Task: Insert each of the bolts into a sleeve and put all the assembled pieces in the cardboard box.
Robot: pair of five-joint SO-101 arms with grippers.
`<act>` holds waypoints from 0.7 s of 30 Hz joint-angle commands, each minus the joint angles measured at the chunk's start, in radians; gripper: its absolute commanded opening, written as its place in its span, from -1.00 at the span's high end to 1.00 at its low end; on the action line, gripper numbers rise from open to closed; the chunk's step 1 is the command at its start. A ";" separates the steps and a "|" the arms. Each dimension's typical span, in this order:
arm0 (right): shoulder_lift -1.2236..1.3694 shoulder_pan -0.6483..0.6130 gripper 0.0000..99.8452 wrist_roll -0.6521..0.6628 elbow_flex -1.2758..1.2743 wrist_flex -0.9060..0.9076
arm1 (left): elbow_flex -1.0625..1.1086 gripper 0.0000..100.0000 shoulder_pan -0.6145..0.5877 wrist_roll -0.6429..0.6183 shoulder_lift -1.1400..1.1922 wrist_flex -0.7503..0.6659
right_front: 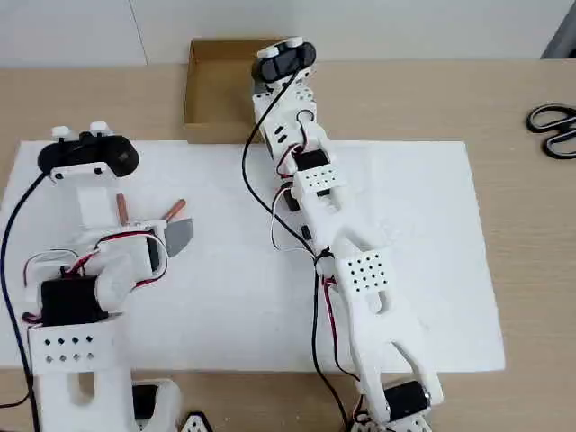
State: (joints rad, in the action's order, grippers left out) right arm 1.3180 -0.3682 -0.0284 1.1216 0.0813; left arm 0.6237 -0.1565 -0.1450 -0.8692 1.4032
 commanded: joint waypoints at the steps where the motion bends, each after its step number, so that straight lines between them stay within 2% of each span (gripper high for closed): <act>1: -0.016 -0.001 0.99 0.014 0.066 -0.021 | -0.004 0.40 -0.002 0.008 -0.014 -0.012; 13: 0.010 0.004 0.99 0.014 0.069 -0.021 | -0.004 0.40 -0.002 0.008 -0.014 -0.012; 16: 0.010 0.010 0.87 0.014 0.069 -0.015 | -0.004 0.40 -0.002 0.008 -0.014 -0.011; 21: 0.007 0.021 0.63 0.012 0.071 0.093 | -0.004 0.40 -0.002 0.008 -0.014 -0.008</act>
State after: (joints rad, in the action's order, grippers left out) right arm 1.3594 -0.3636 -0.0284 1.1293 0.1473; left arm 0.6237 -0.1565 -0.1450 -0.8692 1.4032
